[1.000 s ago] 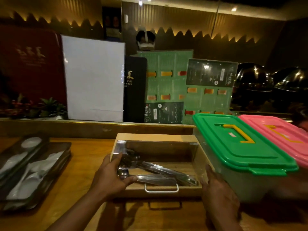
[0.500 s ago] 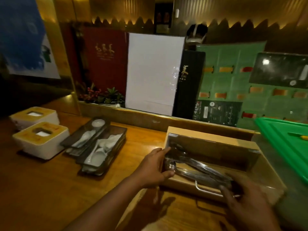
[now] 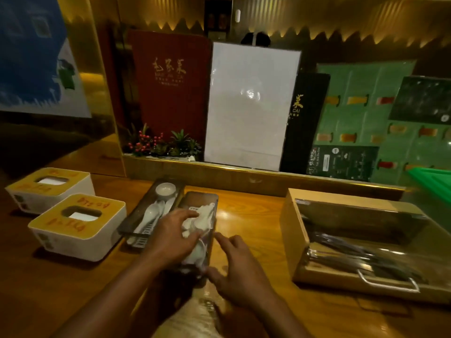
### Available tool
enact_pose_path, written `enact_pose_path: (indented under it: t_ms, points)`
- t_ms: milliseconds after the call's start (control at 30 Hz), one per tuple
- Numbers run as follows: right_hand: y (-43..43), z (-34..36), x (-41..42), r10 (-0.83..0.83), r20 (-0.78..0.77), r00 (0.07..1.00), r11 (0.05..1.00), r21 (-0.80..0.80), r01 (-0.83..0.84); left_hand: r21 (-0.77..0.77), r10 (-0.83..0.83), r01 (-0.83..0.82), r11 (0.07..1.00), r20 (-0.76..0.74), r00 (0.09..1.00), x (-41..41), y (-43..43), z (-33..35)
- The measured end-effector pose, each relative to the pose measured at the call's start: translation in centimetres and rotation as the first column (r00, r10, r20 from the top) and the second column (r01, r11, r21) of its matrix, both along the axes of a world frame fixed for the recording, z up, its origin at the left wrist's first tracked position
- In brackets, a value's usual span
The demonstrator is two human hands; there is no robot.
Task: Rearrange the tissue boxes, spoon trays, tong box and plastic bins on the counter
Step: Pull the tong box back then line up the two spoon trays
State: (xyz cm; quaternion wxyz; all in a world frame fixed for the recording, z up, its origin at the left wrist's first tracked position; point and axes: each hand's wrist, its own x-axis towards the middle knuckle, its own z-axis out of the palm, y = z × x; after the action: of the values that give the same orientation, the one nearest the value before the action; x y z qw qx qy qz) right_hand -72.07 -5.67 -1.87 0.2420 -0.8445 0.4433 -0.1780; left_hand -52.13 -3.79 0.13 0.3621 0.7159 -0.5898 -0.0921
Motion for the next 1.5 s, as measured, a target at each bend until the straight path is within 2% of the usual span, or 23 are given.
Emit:
enact_pose_path:
  t_ms: [100, 233, 467, 633, 867, 1100, 1500]
  points:
    - [0.4, -0.8, 3.8, -0.005, -0.096, 0.995, 1.0, -0.012, 0.004, 0.003, 0.005, -0.005, 1.0, 0.016, 1.0, 3.6, 0.3, -0.5]
    - [0.9, -1.8, 4.7, -0.106, -0.192, 0.976, 0.994, -0.036, 0.101, 0.002, -0.024, 0.024, 1.0, -0.002, 1.0, 5.3, 0.2, -1.5]
    - [1.4, -1.7, 1.1, -0.207, -0.304, 0.93, 0.978, -0.076, 0.192, 0.095, -0.041, 0.053, 0.994, -0.118, 0.992, 1.7, -0.7, -3.5]
    - [2.4, -1.3, -3.0, -0.28, -0.302, 0.911, 0.959, -0.049, 0.278, 0.056, -0.107, 0.13, 0.99, -0.298, 0.948, -1.8, -1.5, -3.7]
    - [3.0, -0.6, -7.4, -0.435, -0.299, 0.849, 0.893, -0.022, 0.45, 0.164, -0.2, 0.314, 0.935, -0.487, 0.851, -6.4, -4.3, -4.2]
    - [2.6, -0.4, -8.9, -0.523, -0.284, 0.804, 0.847, -0.061, 0.529, 0.233, -0.217, 0.383, 0.894, -0.522, 0.825, -9.7, -7.7, -3.7]
    - [1.3, -0.1, -10.1, -0.516, -0.247, 0.821, 0.848, -0.007, 0.531, 0.279, -0.17, 0.37, 0.886, -0.548, 0.819, -11.3, -9.8, -4.0]
